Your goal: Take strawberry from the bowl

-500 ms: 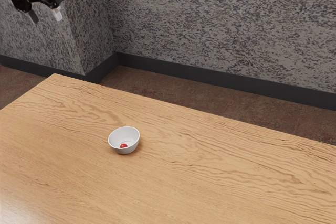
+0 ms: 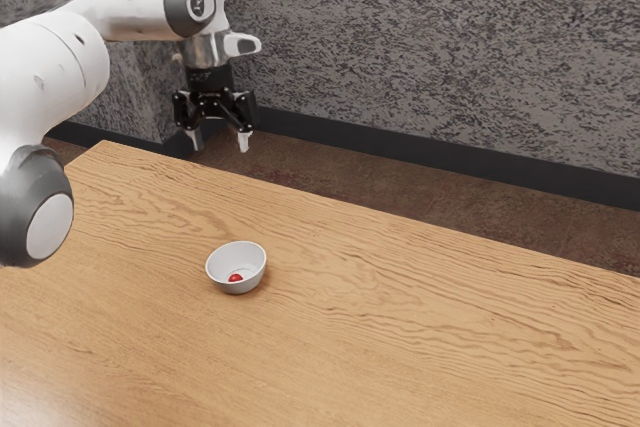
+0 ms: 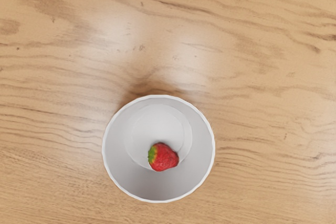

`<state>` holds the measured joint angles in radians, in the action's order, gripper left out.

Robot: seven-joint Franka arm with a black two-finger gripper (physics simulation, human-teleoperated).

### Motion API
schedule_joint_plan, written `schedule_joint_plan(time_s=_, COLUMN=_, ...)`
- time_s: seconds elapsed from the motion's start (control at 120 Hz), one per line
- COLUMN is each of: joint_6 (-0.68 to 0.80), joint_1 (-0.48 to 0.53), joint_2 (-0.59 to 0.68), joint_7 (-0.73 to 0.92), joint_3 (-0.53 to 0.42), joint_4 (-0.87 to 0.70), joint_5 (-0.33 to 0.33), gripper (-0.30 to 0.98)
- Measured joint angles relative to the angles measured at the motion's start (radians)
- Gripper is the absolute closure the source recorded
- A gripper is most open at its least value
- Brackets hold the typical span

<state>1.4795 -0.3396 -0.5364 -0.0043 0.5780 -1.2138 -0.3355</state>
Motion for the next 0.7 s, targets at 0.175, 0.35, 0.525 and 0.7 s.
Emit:
schedule_joint_plan(time_s=0.175, joint_6=0.102, joint_1=-0.092, joint_2=-0.007, joint_7=-0.113, joint_3=0.084, joint_4=-0.214, joint_5=-0.163, gripper=0.06)
schedule_joint_plan(time_s=0.35, joint_6=0.188, joint_1=-0.101, joint_2=0.024, joint_7=-0.204, joint_3=0.089, joint_4=-0.347, joint_5=-0.190, gripper=0.15)
schedule_joint_plan(time_s=0.525, joint_6=0.220, joint_1=-0.114, joint_2=0.047, joint_7=-0.269, joint_3=0.094, joint_4=-0.436, joint_5=-0.160, gripper=0.25)
schedule_joint_plan(time_s=0.7, joint_6=0.226, joint_1=-0.140, joint_2=0.068, joint_7=-0.316, joint_3=0.090, joint_4=-0.493, joint_5=-0.135, gripper=0.31)
